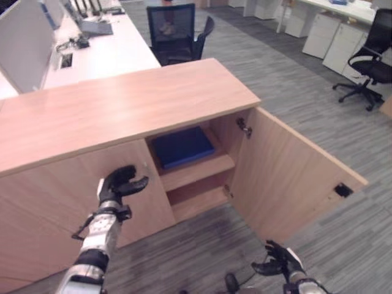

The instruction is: Put the empty folder in the office cabinet

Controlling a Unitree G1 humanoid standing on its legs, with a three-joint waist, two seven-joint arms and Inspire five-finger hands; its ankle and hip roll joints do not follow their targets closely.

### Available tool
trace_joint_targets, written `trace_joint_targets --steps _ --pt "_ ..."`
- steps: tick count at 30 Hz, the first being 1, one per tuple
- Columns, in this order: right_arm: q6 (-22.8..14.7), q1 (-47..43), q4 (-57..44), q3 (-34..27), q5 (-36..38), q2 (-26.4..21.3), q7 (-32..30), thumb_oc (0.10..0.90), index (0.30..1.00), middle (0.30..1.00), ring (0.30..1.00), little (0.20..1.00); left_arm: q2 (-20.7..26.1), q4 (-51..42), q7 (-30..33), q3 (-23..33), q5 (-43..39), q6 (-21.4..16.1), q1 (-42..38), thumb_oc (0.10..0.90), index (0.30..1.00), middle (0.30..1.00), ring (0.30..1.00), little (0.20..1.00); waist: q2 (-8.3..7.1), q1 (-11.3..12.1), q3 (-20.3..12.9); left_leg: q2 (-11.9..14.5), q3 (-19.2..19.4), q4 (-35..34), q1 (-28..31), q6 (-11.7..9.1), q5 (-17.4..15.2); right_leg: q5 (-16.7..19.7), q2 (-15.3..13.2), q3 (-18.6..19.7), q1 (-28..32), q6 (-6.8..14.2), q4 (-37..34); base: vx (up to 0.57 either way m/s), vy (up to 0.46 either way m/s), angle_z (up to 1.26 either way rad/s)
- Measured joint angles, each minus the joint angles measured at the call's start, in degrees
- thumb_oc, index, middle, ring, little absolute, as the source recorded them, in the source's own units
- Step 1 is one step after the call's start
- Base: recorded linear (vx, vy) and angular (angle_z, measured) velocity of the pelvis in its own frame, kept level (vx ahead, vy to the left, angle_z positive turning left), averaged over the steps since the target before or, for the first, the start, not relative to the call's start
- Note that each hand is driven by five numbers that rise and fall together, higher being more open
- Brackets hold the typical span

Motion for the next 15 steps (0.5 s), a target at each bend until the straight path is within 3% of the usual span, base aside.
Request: trace_joint_targets --steps 6,9,10,11,12,13,14,15 --pt "-0.26 0.33 0.31 -2.34 0.97 0.98 -0.17 0.8 0.9 0.9 0.9 0.9 -1.79 -1.9 0.2 1.68 -0.89 -0.17 0.4 0.8 0.9 0.9 0.9 0.9 -0.13 0.45 -0.04 -0.22 1.06 0.01 -1.14 0.2 -0.2 0.01 -0.1 1.15 -1.67 -0.15 0.21 -0.01 0.065 -0.08" --pt "-0.33 -0.24 2.17 -2.59 1.01 1.74 -0.34 0.8 0.9 0.9 0.9 0.9 -5.89 -10.29 0.7 2.39 -1.1 -1.28 5.21 0.8 0.9 0.9 0.9 0.9 -0.59 0.75 0.01 -0.57 1.06 0.03 -1.7 0.77 0.56 -0.13 -0.31 0.73 -3.14 0.46 2.41 -0.07 -0.005 -0.02" --pt "-0.2 -1.23 3.95 -2.54 0.94 2.77 -0.86 0.8 0.9 0.9 0.9 0.9 -8.76 -16.15 0.44 2.01 -1.2 -1.71 8.49 0.8 0.9 0.9 0.9 0.9 -1.23 2.62 0.09 -0.21 2.09 0.05 -1.71 0.81 0.64 -0.14 -0.53 -2.58 -5.02 0.83 4.3 -0.16 -0.081 -0.42" --pt "0.05 -3.0 6.12 -2.54 0.93 3.96 -1.63 0.8 0.9 0.9 0.9 0.9 -10.77 -20.78 0.07 0.48 -1.2 -3.03 11.22 0.8 0.9 0.9 0.9 0.9 -2.08 4.56 0.27 0.05 4.16 0.29 -1.77 1.04 0.81 -1.12 -3.06 -11.78 -7.43 1.04 6.23 -0.14 -0.112 -0.56" --pt "0.19 -4.56 6.81 -2.46 0.33 5.08 -2.06 0.8 0.9 0.9 0.9 0.9 -12.15 -22.76 -1.12 -3.89 -1.16 -2.41 14.02 0.8 0.9 0.9 0.9 0.9 -1.74 6.49 0.61 0.93 5.63 0.32 -1.74 1.09 1.08 -2.67 -7.01 -23.9 -8.0 0.01 8.84 -0.14 -0.189 -0.72" --pt "0.11 -4.74 6.74 -2.81 -0.11 5.58 -2.17 0.8 0.9 0.9 0.9 0.9 -13.16 -26.63 -1.3 -4.34 -1.18 -2.53 17.08 0.8 0.9 0.9 0.9 0.9 -1.19 7.28 0.95 2.07 6.78 0.35 -1.21 1.14 1.03 -3.35 -9.86 -33.88 -8.27 -0.44 11.32 -0.06 -0.14 -0.5" --pt "-0.02 -5.07 6.53 -2.79 -0.25 5.64 -2.1 0.8 0.9 0.9 0.9 0.9 -14.62 -28.48 -2.3 -5.63 -1.1 -2.89 19.85 0.8 0.9 0.9 0.9 0.9 -0.37 7.98 1.13 2.81 6.52 0.37 -0.93 0.76 0.78 -3.4 -10.84 -35.66 -7.79 0.48 12.88 -0.03 -0.153 -0.32" --pt "-0.09 -5.13 6.15 -2.8 -0.26 5.74 -2.11 0.8 0.9 0.9 0.9 0.9 -15.05 -28.33 -3.63 -6.65 -1.1 -2.69 20.93 0.8 0.9 0.9 0.9 0.9 -0.2 7.96 1.04 3.19 5.93 0.36 -0.9 0.42 0.74 -3.64 -11.04 -32.23 -7.19 0.92 13.31 0.02 -0.111 0.12"
